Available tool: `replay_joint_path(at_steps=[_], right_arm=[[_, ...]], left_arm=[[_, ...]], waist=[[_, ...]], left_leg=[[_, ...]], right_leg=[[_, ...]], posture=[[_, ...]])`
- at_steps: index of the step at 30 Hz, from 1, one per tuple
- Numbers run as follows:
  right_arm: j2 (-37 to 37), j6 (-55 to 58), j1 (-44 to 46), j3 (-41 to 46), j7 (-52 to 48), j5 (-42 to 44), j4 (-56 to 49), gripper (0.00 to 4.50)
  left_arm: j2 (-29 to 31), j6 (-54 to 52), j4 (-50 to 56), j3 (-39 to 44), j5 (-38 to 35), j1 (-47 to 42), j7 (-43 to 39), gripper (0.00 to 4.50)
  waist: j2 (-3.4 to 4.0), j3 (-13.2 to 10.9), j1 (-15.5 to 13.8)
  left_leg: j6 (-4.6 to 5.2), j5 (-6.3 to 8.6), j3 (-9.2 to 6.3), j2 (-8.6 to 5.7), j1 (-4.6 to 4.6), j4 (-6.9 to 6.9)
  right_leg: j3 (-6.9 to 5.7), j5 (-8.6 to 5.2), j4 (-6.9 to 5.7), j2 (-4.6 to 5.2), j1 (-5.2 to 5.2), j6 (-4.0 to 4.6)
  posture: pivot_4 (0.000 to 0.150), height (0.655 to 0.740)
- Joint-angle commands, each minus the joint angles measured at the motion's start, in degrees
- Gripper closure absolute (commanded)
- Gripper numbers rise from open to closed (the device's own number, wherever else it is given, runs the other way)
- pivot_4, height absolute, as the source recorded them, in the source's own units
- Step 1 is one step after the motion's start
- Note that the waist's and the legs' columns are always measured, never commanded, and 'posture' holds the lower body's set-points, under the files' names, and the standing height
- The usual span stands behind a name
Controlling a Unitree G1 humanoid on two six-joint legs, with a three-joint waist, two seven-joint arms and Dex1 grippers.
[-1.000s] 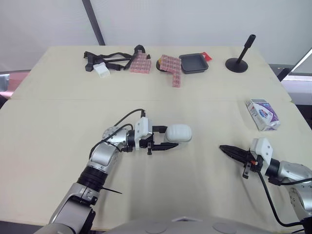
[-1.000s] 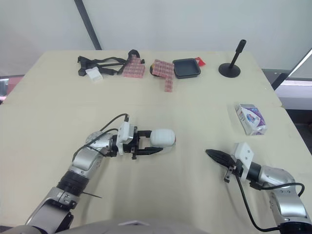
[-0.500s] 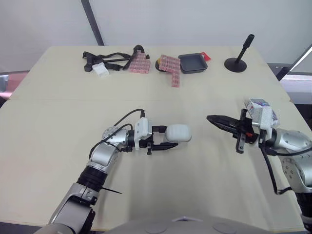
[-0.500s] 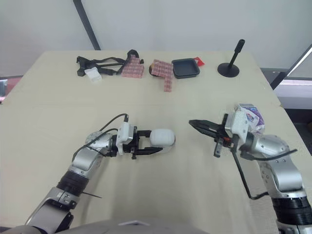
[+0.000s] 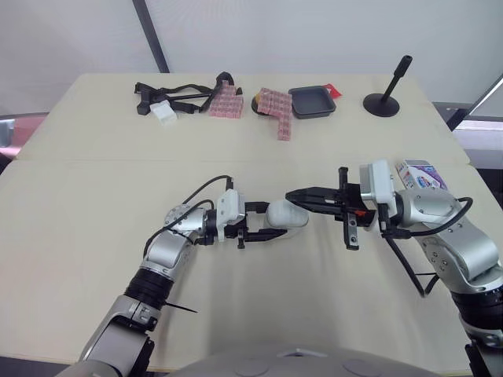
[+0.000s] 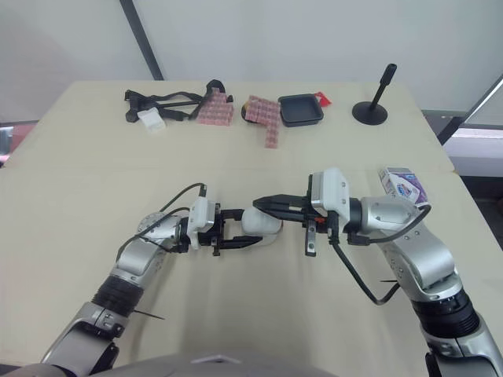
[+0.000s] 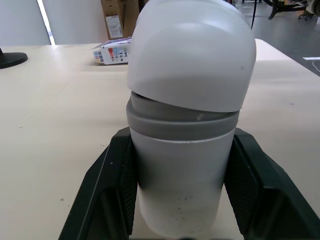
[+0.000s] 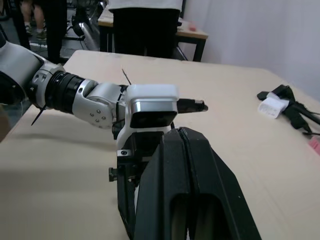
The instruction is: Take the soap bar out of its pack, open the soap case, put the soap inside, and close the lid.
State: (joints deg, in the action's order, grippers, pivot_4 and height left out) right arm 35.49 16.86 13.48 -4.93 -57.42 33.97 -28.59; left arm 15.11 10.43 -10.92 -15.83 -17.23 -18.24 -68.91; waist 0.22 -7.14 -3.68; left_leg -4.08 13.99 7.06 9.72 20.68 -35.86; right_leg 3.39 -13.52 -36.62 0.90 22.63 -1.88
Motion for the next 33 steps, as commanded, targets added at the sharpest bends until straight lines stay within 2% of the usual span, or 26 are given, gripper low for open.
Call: replay_joint_path(at_steps=[1, 17, 33], right_arm=[[0.79, 0.68, 0.98, -0.08, 0.36, -1.14, -0.85, 4.48], [1.4, 1.76, -1.78, 0.35, -0.27, -1.62, -0.68, 4.48], [2.25, 3.14, -1.64, -1.7, 0.21, -5.84, 1.96, 4.48]], left_arm=[[-0.17, 1.02, 1.19, 0.54, -0.41, 0.06, 0.27, 2.64], [-0.14, 1.13, 1.4, 0.46, -0.2, -0.09, 0.23, 2.64], [-0.25, 1.25, 1.62, 0.5, 0.44, -0.14, 0.16, 2.64]], waist=[[0.0, 0.0, -0.05], [0.0, 0.0, -0.22], [0.0, 0.0, -0.23]], left_leg=[[0.0, 0.0, 0.0, 0.0, 0.0, 0.0], [-0.02, 0.0, 0.0, 0.0, 0.0, 0.01], [-0.03, 0.0, 0.0, 0.0, -0.01, 0.02]], right_leg=[[0.0, 0.0, 0.0, 0.0, 0.0, 0.0], [0.0, 0.0, 0.02, 0.0, 0.0, 0.0], [0.0, 0.0, 0.02, 0.0, 0.0, 0.0]], posture=[[0.15, 0.74], [0.15, 0.74], [0.15, 0.74]])
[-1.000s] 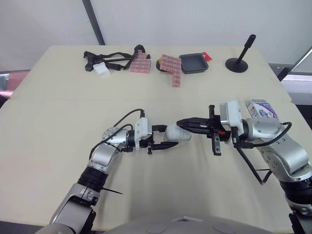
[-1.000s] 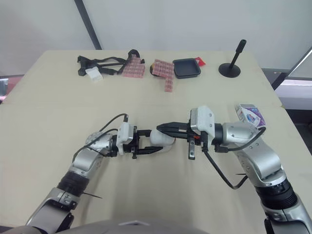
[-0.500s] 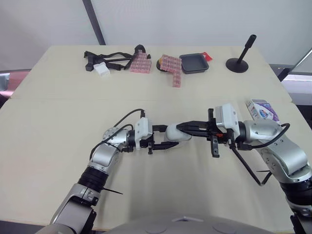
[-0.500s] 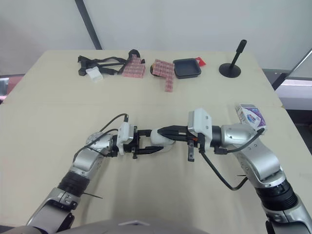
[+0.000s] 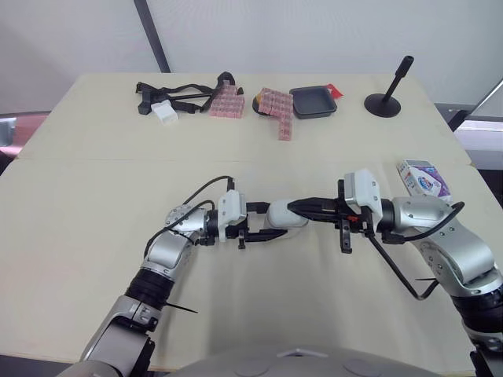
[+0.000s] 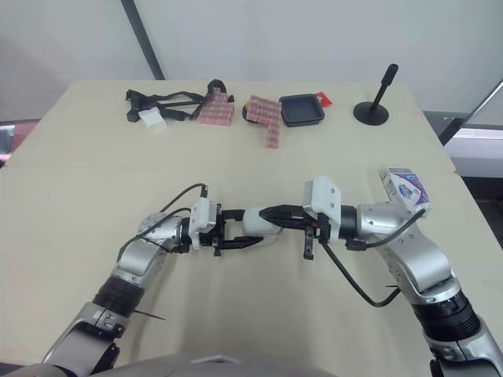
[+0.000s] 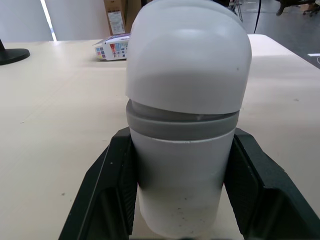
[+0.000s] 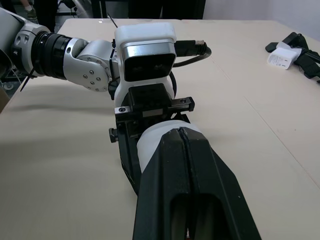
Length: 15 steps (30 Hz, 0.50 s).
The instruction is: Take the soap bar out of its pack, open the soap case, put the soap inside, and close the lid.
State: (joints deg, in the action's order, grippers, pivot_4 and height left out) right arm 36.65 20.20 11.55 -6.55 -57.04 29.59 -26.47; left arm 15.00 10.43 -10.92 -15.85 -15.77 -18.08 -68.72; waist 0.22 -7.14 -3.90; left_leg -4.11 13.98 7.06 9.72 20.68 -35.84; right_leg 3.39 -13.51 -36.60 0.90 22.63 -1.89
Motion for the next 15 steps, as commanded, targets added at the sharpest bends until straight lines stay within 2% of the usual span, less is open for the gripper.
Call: replay_joint_path(at_steps=[1, 15], right_arm=[[1.1, -0.32, 0.39, -0.17, -0.22, -1.72, 0.1, 4.48], [0.56, -1.4, 1.59, -3.21, 1.13, -6.77, 4.2, 4.48]], left_arm=[[-0.16, 1.24, 1.67, 0.54, -1.0, -0.32, -0.01, 2.64], [-0.55, 1.75, 2.29, 0.73, -1.07, -0.11, 0.46, 2.64]], waist=[[0.0, 0.0, -0.01], [-0.01, 0.01, 0.1]], left_leg=[[0.0, 0.0, 0.0, 0.0, 0.0, 0.0], [-0.01, 0.0, 0.0, 0.01, -0.12, 0.0]], right_leg=[[0.0, 0.0, 0.0, 0.0, 0.0, 0.0], [0.01, 0.0, -0.02, 0.0, -0.12, 0.0]], posture=[[0.15, 0.74], [0.15, 0.74]])
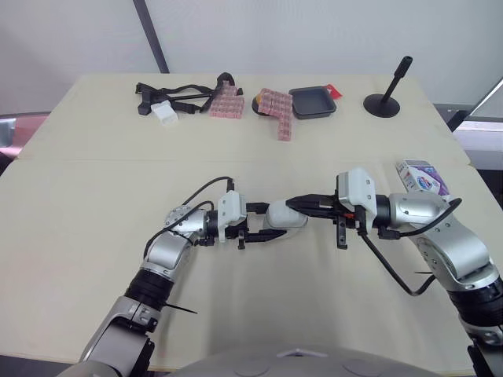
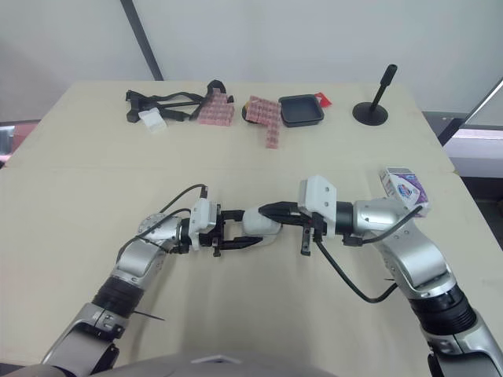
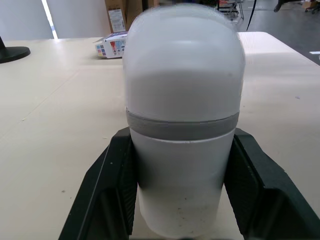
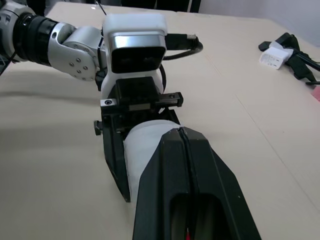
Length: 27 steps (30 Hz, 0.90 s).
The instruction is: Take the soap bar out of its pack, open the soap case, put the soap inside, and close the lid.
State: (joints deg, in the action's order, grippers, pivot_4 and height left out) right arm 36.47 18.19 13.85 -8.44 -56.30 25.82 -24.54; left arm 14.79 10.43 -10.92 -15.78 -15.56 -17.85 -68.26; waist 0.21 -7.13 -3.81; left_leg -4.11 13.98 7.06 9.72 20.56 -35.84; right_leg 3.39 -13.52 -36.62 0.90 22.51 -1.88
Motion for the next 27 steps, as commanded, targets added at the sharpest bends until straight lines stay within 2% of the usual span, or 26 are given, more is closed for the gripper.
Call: replay_joint_path(at_steps=[1, 19, 27], right_arm=[[0.86, 0.45, -0.85, -1.58, 0.34, -3.31, 2.49, 4.48], [0.1, 0.85, -1.06, -1.89, 1.02, -3.26, 3.29, 4.48], [-1.17, 0.69, -1.33, 7.19, 1.89, 3.49, 4.29, 4.48]], left_arm=[[-0.38, 1.94, 2.28, 0.71, -1.28, -0.29, 0.06, 2.64], [-0.19, 2.92, 0.13, 1.88, -1.38, 0.72, 0.76, 2.64], [-0.14, 3.11, 0.12, 2.25, -1.49, 0.52, 0.75, 2.64]], waist=[[0.0, 0.0, 0.02], [-0.05, 0.07, 0.29], [-0.05, 0.05, 0.45]], left_leg=[[0.0, 0.0, 0.0, 0.0, -0.01, 0.0], [-0.01, -0.01, 0.0, 0.01, -0.15, 0.01], [-0.02, -0.02, -0.01, 0.0, -0.04, 0.01]], right_leg=[[0.0, 0.0, 0.0, 0.0, -0.01, 0.0], [0.01, 0.0, 0.0, 0.0, -0.14, 0.0], [-0.01, 0.0, 0.02, 0.02, -0.09, 0.0]], posture=[[0.15, 0.74], [0.15, 0.74], [0.15, 0.74]])
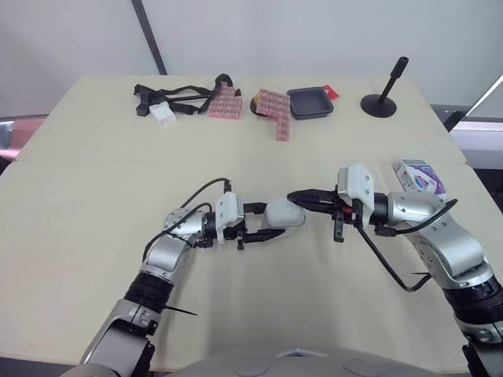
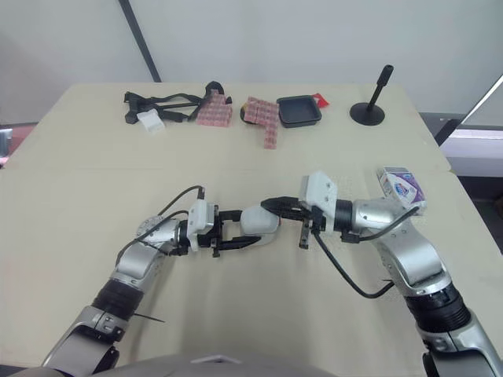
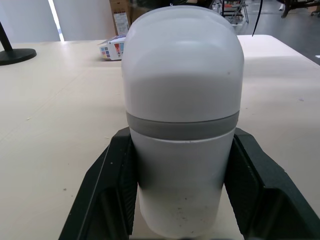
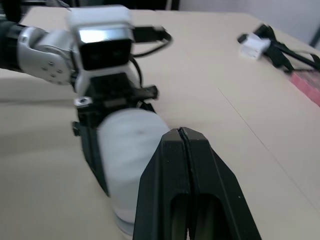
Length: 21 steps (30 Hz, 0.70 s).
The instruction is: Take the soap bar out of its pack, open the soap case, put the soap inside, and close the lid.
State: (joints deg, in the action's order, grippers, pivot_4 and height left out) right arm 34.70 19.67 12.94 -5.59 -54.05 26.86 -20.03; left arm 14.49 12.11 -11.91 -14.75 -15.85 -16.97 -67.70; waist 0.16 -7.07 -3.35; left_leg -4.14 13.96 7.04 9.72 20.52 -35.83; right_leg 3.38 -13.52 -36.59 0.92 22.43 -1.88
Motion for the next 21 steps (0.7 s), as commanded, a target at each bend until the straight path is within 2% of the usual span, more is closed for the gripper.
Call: replay_joint_path(at_steps=[1, 2, 5, 12, 13, 14, 16, 21], right_arm=[[0.93, -1.04, -0.9, 5.45, -0.77, 2.94, -0.09, 4.48], [1.12, -1.38, -1.36, 6.46, -1.11, 3.29, 0.03, 4.48], [2.03, -4.03, -5.29, 10.75, -3.36, 4.67, 0.44, 3.74], [2.3, -11.71, -13.92, 14.48, -9.38, 4.7, 1.83, 1.39], [2.31, -13.07, -14.98, 14.48, -10.4, 4.32, 2.19, 0.93], [2.34, -14.1, -16.22, 14.35, -11.56, 4.18, 2.43, 0.74], [2.08, -15.26, -17.44, 14.1, -12.68, 4.3, 2.66, 0.02], [2.62, -16.4, -18.29, 12.97, -15.62, 4.67, 2.71, 0.01]], left_arm=[[0.19, 1.43, 1.13, 1.28, -1.22, -0.32, 0.19, 2.64], [0.22, 1.42, 1.13, 1.35, -1.23, -0.31, 0.2, 2.64], [0.39, 1.28, 1.42, 1.49, -1.33, -0.08, 0.26, 2.64], [0.56, 1.06, 1.75, 1.59, -1.53, -0.02, 0.24, 2.64], [0.59, 1.04, 1.74, 1.62, -1.54, -0.04, 0.22, 2.64], [0.64, 1.0, 1.82, 1.63, -1.55, -0.02, 0.21, 2.64], [0.73, 0.94, 1.98, 1.64, -1.56, 0.03, 0.18, 2.64], [0.88, 0.92, 2.05, 1.6, -1.56, -0.01, 0.18, 2.64]], waist=[[0.01, -0.01, -0.03], [0.01, -0.01, -0.06], [0.01, -0.01, -0.35], [0.0, -0.01, -0.67], [0.0, -0.01, -0.61], [0.0, -0.01, -0.55], [-0.01, -0.01, -0.57], [-0.01, -0.01, -0.29]], left_leg=[[0.0, 0.0, 0.0, -0.01, 0.04, 0.01], [0.0, 0.0, 0.0, -0.01, 0.05, 0.04], [0.01, 0.01, 0.0, -0.01, 0.08, 0.1], [0.02, 0.02, 0.01, 0.01, 0.11, 0.13], [0.02, 0.02, 0.01, 0.02, 0.09, 0.12], [0.02, 0.01, 0.0, 0.02, 0.09, 0.12], [0.02, 0.02, 0.0, 0.02, 0.07, 0.12], [0.04, 0.01, 0.0, 0.03, 0.08, 0.12]], right_leg=[[0.01, 0.0, 0.02, 0.0, 0.04, 0.0], [0.0, 0.0, 0.05, -0.01, 0.05, 0.0], [-0.01, 0.0, 0.13, -0.02, 0.04, 0.0], [-0.04, 0.0, 0.22, 0.0, 0.06, 0.0], [-0.05, 0.0, 0.2, 0.0, 0.06, 0.0], [-0.05, 0.0, 0.2, 0.0, 0.06, 0.0], [-0.05, 0.0, 0.19, 0.0, 0.04, 0.0], [-0.06, 0.0, 0.18, 0.01, 0.06, 0.01]], posture=[[0.15, 0.74], [0.15, 0.74], [0.15, 0.74], [0.15, 0.74], [0.15, 0.74], [0.15, 0.74], [0.15, 0.74], [0.15, 0.74]])
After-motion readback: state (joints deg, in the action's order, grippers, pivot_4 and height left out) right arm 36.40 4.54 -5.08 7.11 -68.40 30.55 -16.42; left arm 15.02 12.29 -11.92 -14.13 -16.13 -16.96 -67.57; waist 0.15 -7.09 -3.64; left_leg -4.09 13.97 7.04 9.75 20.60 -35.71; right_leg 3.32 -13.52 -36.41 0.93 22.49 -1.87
